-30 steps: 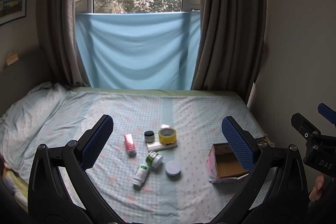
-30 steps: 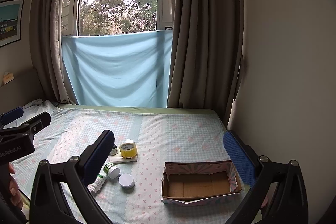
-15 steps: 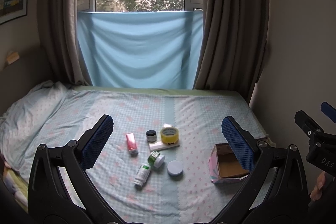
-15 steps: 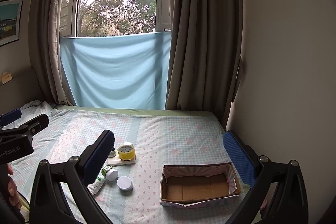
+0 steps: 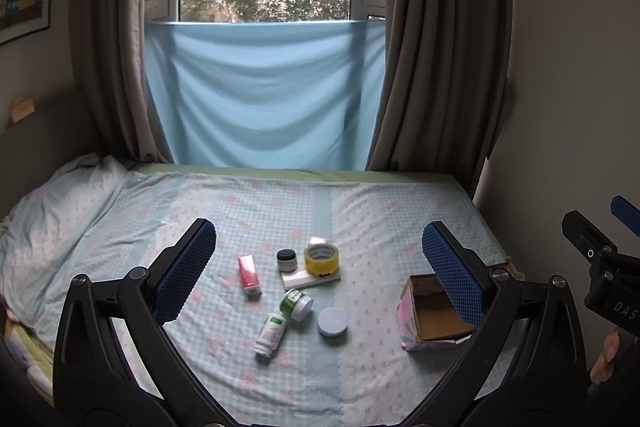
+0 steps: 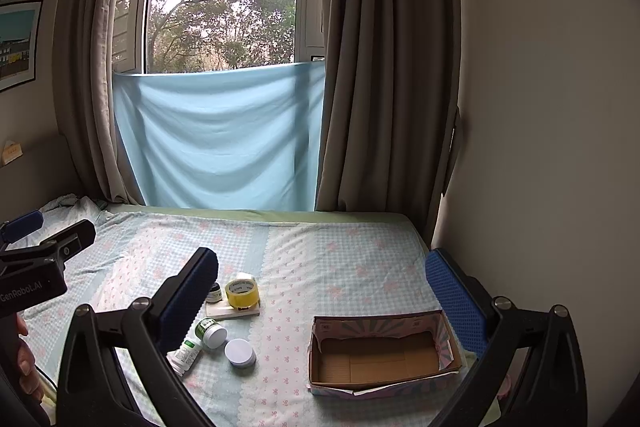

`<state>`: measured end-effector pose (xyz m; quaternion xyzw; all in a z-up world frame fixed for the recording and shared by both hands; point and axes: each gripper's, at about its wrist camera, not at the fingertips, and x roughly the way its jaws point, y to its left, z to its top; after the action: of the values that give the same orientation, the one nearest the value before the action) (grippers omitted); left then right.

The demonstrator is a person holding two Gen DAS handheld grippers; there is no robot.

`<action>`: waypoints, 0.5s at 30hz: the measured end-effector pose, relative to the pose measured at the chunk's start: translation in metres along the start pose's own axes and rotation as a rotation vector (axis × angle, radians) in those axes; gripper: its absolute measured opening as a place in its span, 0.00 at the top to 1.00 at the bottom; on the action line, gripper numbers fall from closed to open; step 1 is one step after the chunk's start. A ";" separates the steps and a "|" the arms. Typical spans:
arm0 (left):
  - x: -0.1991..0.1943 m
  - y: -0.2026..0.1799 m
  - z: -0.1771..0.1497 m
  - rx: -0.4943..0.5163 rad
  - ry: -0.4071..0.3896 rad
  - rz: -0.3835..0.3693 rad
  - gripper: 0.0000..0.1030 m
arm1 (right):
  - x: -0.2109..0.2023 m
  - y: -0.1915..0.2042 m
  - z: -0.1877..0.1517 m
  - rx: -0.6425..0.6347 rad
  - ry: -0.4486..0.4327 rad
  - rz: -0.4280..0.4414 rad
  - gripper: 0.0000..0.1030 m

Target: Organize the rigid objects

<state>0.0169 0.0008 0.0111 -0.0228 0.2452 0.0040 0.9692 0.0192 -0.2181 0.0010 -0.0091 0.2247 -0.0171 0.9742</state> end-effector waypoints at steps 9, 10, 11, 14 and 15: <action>0.005 -0.001 0.001 0.004 0.007 0.007 0.01 | 0.003 -0.001 0.001 0.021 0.015 0.031 0.00; 0.007 -0.001 0.000 0.005 0.009 0.012 0.01 | 0.003 -0.001 0.000 0.024 0.020 0.041 0.00; 0.008 -0.001 0.000 0.006 0.012 0.019 0.01 | 0.004 -0.001 -0.001 0.025 0.022 0.045 0.00; 0.015 0.001 -0.001 0.019 0.029 0.057 0.01 | 0.009 0.001 0.000 0.015 0.033 0.046 0.00; 0.018 0.003 -0.001 0.019 0.037 0.070 0.01 | 0.012 0.002 0.001 0.012 0.040 0.054 0.00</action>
<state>0.0320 0.0036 0.0014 -0.0048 0.2639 0.0352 0.9639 0.0303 -0.2166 -0.0029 0.0029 0.2443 0.0076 0.9697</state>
